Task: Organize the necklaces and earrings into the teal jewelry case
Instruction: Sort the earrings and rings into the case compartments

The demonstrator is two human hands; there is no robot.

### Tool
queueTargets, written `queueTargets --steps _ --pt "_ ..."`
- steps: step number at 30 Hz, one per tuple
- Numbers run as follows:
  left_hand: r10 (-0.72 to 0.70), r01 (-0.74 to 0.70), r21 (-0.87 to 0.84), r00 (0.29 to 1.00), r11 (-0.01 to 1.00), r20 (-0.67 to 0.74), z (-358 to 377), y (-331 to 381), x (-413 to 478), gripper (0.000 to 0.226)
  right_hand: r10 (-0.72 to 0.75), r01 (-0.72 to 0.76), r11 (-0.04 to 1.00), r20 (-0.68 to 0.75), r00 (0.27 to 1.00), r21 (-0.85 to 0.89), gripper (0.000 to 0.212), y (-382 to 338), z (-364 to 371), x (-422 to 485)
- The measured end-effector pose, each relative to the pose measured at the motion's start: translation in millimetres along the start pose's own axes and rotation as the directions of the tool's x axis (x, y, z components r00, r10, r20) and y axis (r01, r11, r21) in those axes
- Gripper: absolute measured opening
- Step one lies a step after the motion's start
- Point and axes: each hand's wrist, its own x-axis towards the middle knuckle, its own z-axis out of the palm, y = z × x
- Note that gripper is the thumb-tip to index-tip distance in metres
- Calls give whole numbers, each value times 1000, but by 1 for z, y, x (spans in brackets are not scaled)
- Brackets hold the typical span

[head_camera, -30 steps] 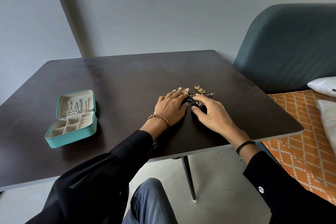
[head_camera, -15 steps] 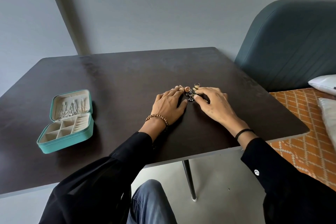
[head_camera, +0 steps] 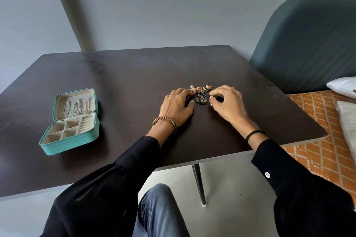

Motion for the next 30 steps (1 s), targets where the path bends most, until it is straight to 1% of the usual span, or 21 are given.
queueTargets --steps 4,6,10,12,15,18,21,25,28,30 --pt "-25 24 -45 999 999 -22 -4 3 -6 28 -40 40 999 -7 999 -17 9 -6 0 -2" --pt "-27 26 -61 999 998 -23 -6 4 -9 27 -68 68 997 5 998 -40 12 -9 -1 0" --pt "-44 39 -93 998 995 -54 -10 7 -13 25 -98 113 972 81 992 -206 21 -20 1 4" --pt "-20 13 -75 995 997 -96 -12 8 -16 25 -112 124 971 68 991 -206 21 -28 -1 3" --pt "40 -51 -74 988 996 -149 -15 14 -19 29 -170 174 975 37 985 -138 21 -40 -8 -1" --pt "80 -102 -114 980 988 -184 -22 20 -21 38 -230 231 973 37 973 -16 18 -56 -15 -8" --pt "102 -141 -155 967 978 -235 -32 24 -23 34 -223 220 974 50 974 51 16 -76 -20 -16" --pt "57 -113 -199 963 974 -265 -55 20 -36 25 -208 204 974 32 978 94 15 -95 -21 -24" --pt "19 -79 -215 963 973 -268 -75 9 -52 21 -217 204 956 42 975 213 18 -107 -20 -32" --pt "-22 -55 -261 958 964 -286 -87 3 -64 17 -225 188 924 76 971 334 16 -113 -15 -38"
